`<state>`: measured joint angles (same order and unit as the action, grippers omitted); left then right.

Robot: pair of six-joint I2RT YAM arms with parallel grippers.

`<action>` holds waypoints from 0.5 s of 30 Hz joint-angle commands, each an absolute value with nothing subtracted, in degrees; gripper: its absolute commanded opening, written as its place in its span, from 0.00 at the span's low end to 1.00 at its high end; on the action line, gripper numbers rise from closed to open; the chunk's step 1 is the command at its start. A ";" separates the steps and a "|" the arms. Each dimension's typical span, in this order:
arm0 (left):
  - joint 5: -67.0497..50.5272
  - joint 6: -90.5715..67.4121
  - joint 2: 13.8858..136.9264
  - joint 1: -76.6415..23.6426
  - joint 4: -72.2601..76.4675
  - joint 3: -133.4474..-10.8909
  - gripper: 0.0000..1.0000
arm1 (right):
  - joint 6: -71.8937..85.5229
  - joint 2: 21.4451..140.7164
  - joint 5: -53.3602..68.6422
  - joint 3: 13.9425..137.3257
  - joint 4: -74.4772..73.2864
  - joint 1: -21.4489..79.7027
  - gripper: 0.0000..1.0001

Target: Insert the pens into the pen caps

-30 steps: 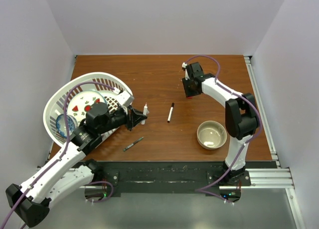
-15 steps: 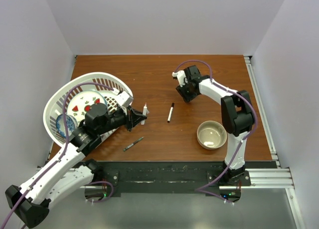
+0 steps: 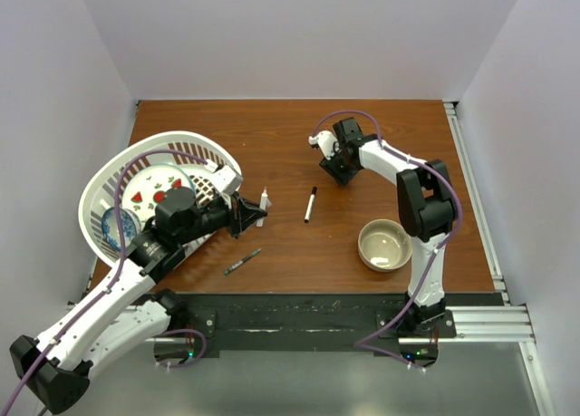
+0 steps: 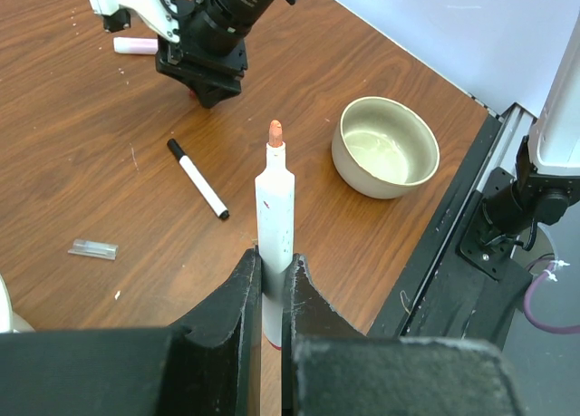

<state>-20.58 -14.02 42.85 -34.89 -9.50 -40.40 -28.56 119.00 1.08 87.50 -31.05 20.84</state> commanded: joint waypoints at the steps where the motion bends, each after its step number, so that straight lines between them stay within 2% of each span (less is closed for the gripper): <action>1: -20.57 -13.89 42.98 -34.63 -8.00 -40.43 0.00 | -30.59 120.67 1.32 91.05 -32.17 19.95 0.45; 6: -20.57 -13.80 43.07 -34.63 -7.91 -40.43 0.00 | -30.93 119.27 1.32 90.97 -31.82 19.78 0.45; 15: -21.01 -13.71 43.68 -34.63 -7.73 -40.69 0.00 | -32.25 120.32 -1.14 94.04 -31.81 19.78 0.51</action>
<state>-20.60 -14.02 43.53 -34.89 -9.50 -40.40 -30.72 120.05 0.78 90.13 -31.75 20.08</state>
